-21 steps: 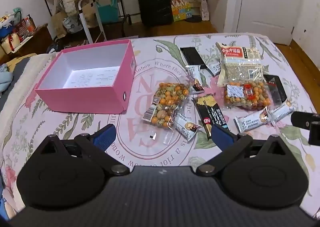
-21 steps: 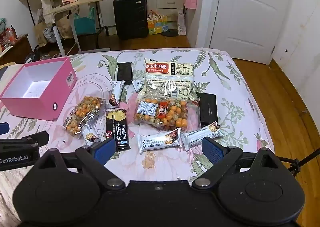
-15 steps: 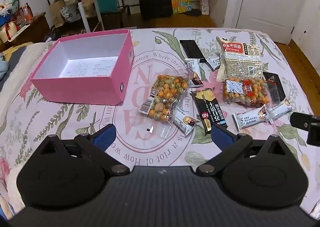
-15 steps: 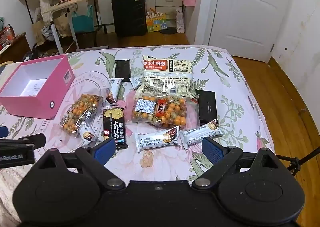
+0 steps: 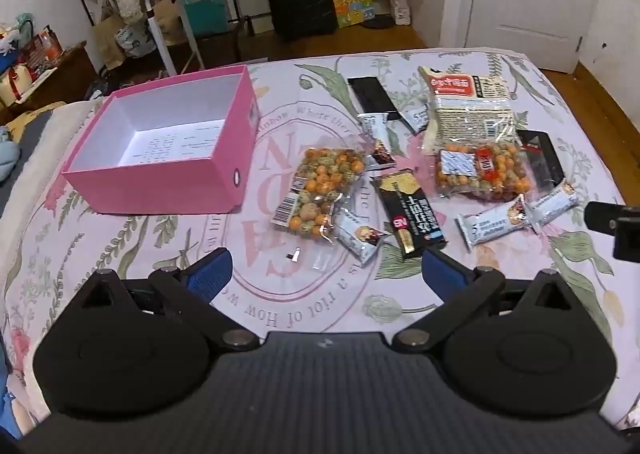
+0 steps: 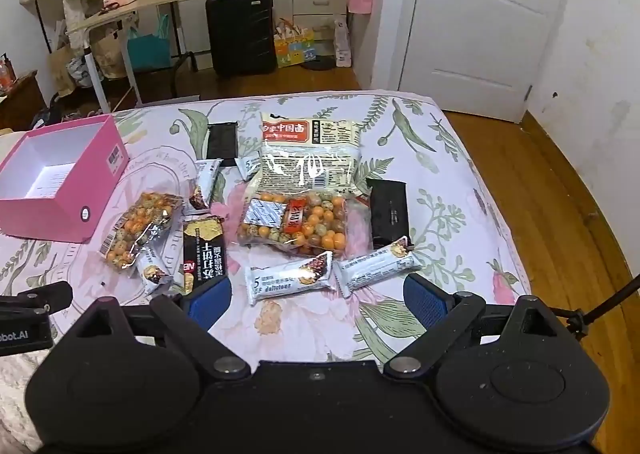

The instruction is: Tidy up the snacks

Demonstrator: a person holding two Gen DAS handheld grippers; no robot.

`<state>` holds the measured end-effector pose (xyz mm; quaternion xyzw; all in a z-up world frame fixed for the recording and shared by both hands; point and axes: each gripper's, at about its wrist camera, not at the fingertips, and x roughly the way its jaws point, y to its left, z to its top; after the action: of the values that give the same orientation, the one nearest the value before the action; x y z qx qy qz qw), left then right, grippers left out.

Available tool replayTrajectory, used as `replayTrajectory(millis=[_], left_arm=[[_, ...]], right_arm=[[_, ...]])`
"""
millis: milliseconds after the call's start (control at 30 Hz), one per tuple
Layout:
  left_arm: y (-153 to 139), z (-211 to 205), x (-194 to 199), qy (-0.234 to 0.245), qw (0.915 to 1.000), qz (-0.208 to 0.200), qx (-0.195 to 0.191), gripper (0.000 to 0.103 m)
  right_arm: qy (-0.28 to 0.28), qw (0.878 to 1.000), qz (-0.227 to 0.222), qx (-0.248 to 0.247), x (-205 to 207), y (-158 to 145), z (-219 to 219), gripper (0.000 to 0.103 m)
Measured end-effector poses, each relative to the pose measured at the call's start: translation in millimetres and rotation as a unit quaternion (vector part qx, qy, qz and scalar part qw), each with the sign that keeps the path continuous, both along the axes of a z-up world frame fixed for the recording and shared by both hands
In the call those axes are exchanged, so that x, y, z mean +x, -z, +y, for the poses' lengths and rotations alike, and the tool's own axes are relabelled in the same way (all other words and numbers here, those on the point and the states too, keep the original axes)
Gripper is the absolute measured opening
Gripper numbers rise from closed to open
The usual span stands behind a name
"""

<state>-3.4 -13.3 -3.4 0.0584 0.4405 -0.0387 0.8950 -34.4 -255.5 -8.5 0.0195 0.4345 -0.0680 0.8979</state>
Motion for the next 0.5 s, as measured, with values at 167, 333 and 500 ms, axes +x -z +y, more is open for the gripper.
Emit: replayTrajectory(millis=[167,333,500], left_arm=[[0.2,-7.3,-2.7,0.007,0.9999,-0.002,0.006,0.103],[0.5,-8.7,-1.3,0.002,1.0,-0.003,0.004,0.103],[3.8,-12.5,0.5,0.004,1.0,0.001,0.005,0.103]], right_arm=[[0.007,1.0,0.004,0.004,-0.1,5.3,-6.0,0.095],[0.008,1.0,0.001,-0.003,-0.6,6.9,-5.8,0.095],[0.003,1.0,-0.005,-0.005,-4.8,5.4,-5.5,0.095]])
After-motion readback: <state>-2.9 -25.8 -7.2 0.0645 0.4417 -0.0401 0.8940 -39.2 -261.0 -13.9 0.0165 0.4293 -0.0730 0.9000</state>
